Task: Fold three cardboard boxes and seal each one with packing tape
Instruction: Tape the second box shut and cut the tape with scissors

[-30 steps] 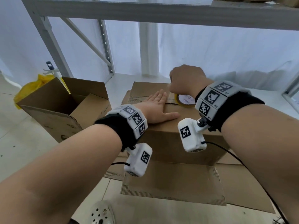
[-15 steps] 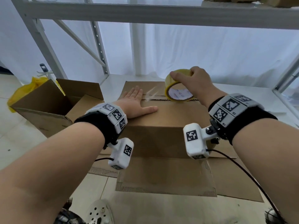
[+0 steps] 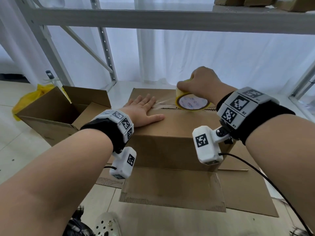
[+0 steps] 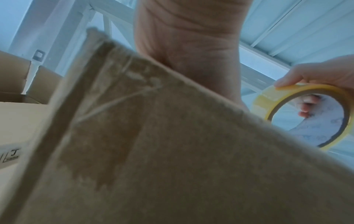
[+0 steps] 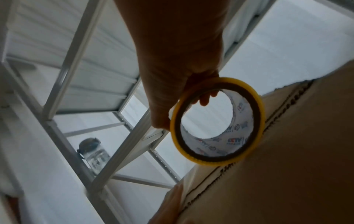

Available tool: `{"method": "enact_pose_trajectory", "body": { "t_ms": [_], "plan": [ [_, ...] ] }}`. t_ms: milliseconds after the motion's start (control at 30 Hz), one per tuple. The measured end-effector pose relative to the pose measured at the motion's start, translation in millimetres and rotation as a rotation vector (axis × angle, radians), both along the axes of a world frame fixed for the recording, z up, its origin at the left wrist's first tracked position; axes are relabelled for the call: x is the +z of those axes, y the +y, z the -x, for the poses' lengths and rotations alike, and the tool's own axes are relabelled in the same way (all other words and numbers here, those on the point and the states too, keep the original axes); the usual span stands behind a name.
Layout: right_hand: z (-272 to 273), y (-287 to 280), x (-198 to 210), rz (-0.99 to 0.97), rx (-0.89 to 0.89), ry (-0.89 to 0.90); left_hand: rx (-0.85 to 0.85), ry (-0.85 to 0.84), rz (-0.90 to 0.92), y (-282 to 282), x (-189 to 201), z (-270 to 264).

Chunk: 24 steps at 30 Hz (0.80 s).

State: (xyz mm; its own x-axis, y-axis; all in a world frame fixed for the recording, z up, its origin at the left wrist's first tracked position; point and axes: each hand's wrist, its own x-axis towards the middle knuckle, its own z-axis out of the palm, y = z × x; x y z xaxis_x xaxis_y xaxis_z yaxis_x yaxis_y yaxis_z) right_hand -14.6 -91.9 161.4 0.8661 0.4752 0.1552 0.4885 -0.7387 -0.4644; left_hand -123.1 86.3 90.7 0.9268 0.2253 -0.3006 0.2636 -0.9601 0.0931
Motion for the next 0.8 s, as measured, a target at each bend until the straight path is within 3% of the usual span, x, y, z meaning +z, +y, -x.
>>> {"method": "enact_pose_trajectory", "body": {
  "t_ms": [133, 433, 600, 800],
  "plan": [
    [-8, -11, 1, 0.186, 0.010, -0.073, -0.009, 0.002, 0.000, -2, -1, 0],
    [-18, -4, -2, 0.295, 0.006, -0.069, 0.035, 0.074, -0.067, -28, 5, -11],
    [-17, 10, -5, 0.409, 0.046, -0.112, -0.058, 0.091, 0.017, -68, 3, -21],
    [-15, 13, 6, 0.467, 0.087, -0.094, -0.074, 0.044, 0.079, -62, 1, -19]
  ]
}}
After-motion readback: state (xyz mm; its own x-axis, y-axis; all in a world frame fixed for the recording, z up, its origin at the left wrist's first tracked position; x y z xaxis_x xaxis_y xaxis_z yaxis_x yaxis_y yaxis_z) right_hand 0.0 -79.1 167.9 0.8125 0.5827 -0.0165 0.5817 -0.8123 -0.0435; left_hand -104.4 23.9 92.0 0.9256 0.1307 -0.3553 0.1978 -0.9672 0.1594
